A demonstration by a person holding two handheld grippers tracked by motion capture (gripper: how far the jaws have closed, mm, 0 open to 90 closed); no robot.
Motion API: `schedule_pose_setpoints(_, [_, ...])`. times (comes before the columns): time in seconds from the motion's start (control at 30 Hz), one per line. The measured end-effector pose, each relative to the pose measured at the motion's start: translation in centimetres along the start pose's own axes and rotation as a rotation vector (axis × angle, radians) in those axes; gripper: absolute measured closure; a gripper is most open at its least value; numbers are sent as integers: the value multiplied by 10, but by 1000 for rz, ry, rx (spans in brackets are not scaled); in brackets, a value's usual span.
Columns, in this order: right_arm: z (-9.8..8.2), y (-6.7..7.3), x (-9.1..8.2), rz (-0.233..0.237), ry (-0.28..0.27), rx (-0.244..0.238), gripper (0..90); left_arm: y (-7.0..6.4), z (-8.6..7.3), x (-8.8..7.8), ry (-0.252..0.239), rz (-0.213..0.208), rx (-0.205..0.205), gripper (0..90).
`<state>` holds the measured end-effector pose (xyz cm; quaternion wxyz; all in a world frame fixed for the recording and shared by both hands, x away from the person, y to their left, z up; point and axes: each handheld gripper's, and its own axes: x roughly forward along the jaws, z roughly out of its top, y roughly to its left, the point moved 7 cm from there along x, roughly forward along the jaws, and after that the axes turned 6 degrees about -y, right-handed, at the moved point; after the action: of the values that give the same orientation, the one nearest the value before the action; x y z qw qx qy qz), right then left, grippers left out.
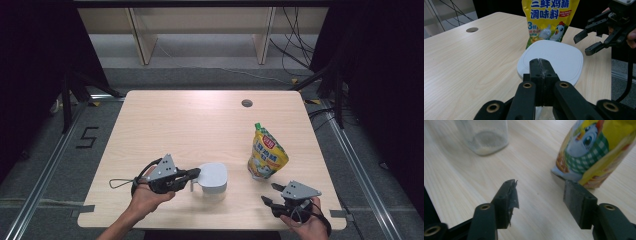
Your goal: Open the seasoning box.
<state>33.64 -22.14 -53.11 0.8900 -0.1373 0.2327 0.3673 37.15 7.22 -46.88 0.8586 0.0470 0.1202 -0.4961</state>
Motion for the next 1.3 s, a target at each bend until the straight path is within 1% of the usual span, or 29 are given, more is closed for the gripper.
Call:
schedule_pose_setpoints(0.03, [0,0,0,0,0,0,453,0,0,0,-4,-6,-3,890])
schedule_pose_setpoints(0.07, [1,1,0,5,-7,2,471,0,0,0,-2,-9,14,890])
schedule_pose_setpoints(0.1, [4,1,1,7,-31,-25,485,0,0,0,-3,-8,8,890])
schedule_pose_setpoints(0.13, [6,4,1,15,-37,-10,499,1,0,-1,-6,-10,6,890])
schedule_pose_setpoints(0.17, [13,6,2,25,-74,-30,540,1,0,-1,-9,-11,-1,890])
schedule_pose_setpoints(0.2, [15,8,2,28,-80,-16,553,2,-1,-2,4,-15,13,890])
schedule_pose_setpoints(0.23, [18,10,2,31,-97,-25,578,2,-2,-3,8,-12,16,890])
schedule_pose_setpoints(0.3, [20,13,3,37,-107,-18,591,2,-2,-3,10,-13,15,890])
schedule_pose_setpoints(0.37, [26,17,5,47,-128,-41,633,2,-2,-3,7,-16,15,890])
schedule_pose_setpoints(0.4, [32,23,7,67,-152,-46,680,0,-2,-2,-8,-7,-23,890])
schedule_pose_setpoints(0.43, [32,23,7,67,-152,-46,680,0,-2,-2,-8,-7,-23,890])
schedule_pose_setpoints(0.47, [36,28,8,91,-172,-48,720,1,-1,-2,-11,-11,-3,890])
schedule_pose_setpoints(0.53, [38,29,9,94,-180,-45,738,1,-2,-3,-12,-10,-4,890])
schedule_pose_setpoints(0.57, [39,33,10,103,-178,-32,760,1,-2,-3,-13,-10,-8,890])
schedule_pose_setpoints(0.6, [41,32,11,101,-190,-59,780,1,-2,-3,-14,-9,-9,890])
schedule_pose_setpoints(0.63, [43,34,13,108,-207,-61,799,0,-2,-3,-13,-9,-9,890])
schedule_pose_setpoints(0.67, [45,36,13,115,-208,-48,815,0,-2,-3,-13,-8,-7,891])
schedule_pose_setpoints(0.7, [48,37,15,127,-213,-72,829,1,-2,-3,-13,-8,-7,890])
schedule_pose_setpoints(0.8, [52,39,17,137,-222,-71,846,1,-2,-3,-13,-8,-7,891])
schedule_pose_setpoints(0.83, [53,39,17,131,-223,-74,852,1,-2,-3,-13,-10,-8,891])
schedule_pose_setpoints(0.87, [54,40,19,145,-228,-82,856,0,-2,-4,-12,-12,-8,891])
schedule_pose_setpoints(0.9, [56,42,21,138,-223,-81,866,0,-2,-4,-16,-12,-6,891])
schedule_pose_setpoints(0.93, [58,43,22,145,-226,-91,868,-1,-3,-4,-17,-11,-11,891])
schedule_pose_setpoints(1.0, [59,45,23,146,-225,-78,871,-1,-3,-3,-24,-19,-8,891])
schedule_pose_setpoints(1.03, [61,44,25,145,-227,-94,875,-1,-3,-4,-26,-19,-10,891])
schedule_pose_setpoints(1.07, [61,46,26,159,-226,-100,877,-2,-3,-4,-25,-19,-9,891])
schedule_pose_setpoints(1.13, [65,47,28,158,-231,-103,884,-1,-3,-4,-26,-19,-11,891])
schedule_pose_setpoints(1.27, [70,52,33,179,-233,-126,898,-1,-4,-5,-21,-11,-20,891])
schedule_pose_setpoints(1.3, [71,53,35,174,-239,-127,900,-1,-4,-5,-22,-12,-17,891])
